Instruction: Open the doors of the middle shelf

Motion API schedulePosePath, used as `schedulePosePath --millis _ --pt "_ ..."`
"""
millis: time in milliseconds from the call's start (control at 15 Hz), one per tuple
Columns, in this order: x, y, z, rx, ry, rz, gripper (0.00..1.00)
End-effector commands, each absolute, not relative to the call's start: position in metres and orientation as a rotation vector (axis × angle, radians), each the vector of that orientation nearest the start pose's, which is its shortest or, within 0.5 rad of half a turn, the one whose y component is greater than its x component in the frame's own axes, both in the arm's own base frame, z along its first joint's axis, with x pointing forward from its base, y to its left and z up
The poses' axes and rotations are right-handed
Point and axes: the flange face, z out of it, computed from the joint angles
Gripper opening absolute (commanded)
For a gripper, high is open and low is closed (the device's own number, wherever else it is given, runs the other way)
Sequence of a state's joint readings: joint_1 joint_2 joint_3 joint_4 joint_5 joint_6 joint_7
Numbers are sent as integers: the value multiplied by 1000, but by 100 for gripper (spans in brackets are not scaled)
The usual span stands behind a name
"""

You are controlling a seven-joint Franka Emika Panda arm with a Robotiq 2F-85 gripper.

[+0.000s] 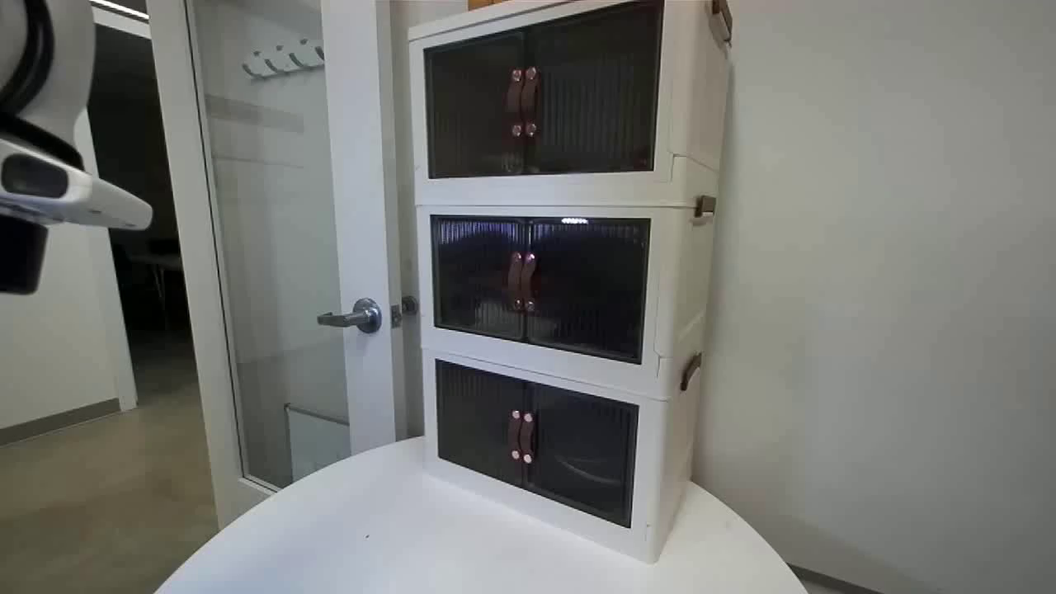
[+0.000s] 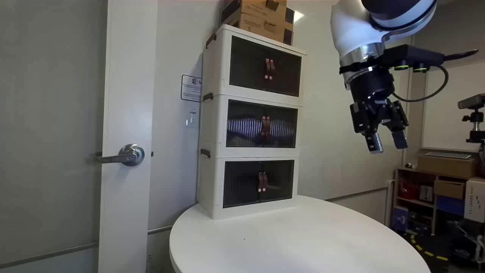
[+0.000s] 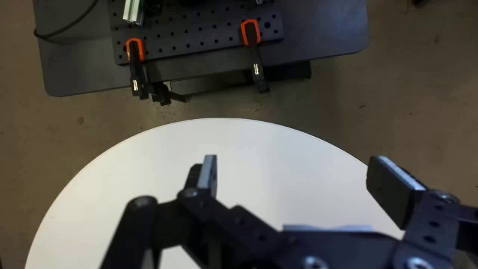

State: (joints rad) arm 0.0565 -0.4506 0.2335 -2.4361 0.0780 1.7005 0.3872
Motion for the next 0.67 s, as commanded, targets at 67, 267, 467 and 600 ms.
schedulePosePath --millis 67,267,467,600 --pt "362 118 443 -3218 256 407 100" --pt "377 120 453 -3245 264 195 100" --pt "400 115 467 -3143 158 -28 100" --pt "418 113 477 -3103 88 -189 100"
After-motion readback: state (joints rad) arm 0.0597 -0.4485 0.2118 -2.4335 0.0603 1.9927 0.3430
